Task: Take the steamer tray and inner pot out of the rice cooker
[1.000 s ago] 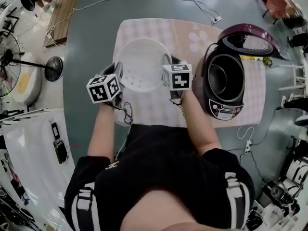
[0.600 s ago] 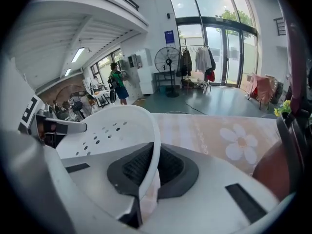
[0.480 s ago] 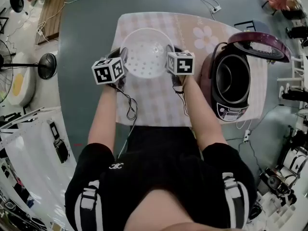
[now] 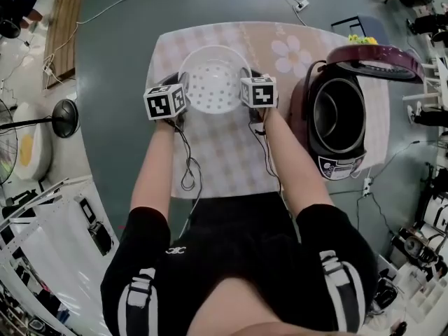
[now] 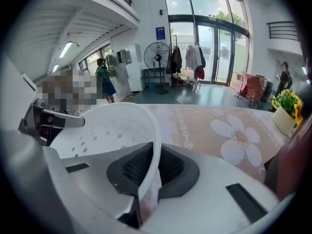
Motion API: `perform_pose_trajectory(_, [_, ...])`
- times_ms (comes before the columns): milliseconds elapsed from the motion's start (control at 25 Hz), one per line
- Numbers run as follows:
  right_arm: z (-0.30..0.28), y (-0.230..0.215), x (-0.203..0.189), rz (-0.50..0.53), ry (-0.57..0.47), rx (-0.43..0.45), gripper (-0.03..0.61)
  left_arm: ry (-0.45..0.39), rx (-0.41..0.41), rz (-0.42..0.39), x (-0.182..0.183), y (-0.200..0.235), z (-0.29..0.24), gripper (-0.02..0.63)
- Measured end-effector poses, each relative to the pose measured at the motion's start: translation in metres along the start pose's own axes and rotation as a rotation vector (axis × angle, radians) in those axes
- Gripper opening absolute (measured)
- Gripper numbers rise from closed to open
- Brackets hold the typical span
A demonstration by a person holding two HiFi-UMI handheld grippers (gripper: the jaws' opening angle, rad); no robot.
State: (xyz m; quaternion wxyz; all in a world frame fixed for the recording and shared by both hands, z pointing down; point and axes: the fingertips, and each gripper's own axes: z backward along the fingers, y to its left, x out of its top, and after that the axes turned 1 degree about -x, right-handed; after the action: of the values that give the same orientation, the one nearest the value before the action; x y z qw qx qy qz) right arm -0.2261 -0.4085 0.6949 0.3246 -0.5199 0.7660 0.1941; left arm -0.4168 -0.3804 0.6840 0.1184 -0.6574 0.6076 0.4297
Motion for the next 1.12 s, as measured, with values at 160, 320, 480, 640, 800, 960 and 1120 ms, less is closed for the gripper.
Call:
perform_pose_trajectory(160, [-0.012,-0.013,-0.001,0.024,-0.028,-0.029,0.020,-0.005,-0.005,-0.030,-0.002,0.000,-0.020,0.051])
perform_pose_trajectory(320, [-0.023,-0.016,-0.003,0.047,-0.018,-0.044,0.021,0.008,-0.017,-0.044,-0.009,0.007,-0.032,0.052])
perform_pose_trajectory(480, [-0.029,-0.016,-0.009,0.046,0.017,-0.047,0.021,0.018,-0.013,-0.040,-0.015,0.011,-0.038,0.064])
perform_pose_trajectory(640, [-0.033,-0.019,-0.015,0.052,0.038,-0.044,0.063,0.011,0.026,-0.041,-0.012,0.019,-0.037,0.173])
perform_pose_trajectory(800, [-0.014,-0.027,0.000,0.031,-0.011,-0.072,0.084,-0.014,0.067,-0.092,0.001,0.016,-0.021,0.201])
perform_pose_trajectory(960, [0.021,-0.020,0.031,0.012,-0.130,-0.072,0.084,-0.094,0.096,-0.160,0.030,-0.004,0.011,0.199])
perform_pose_trajectory(1120, [0.075,-0.006,0.076,0.017,-0.309,-0.044,0.084,-0.215,0.142,-0.263,0.067,-0.038,0.054,0.193])
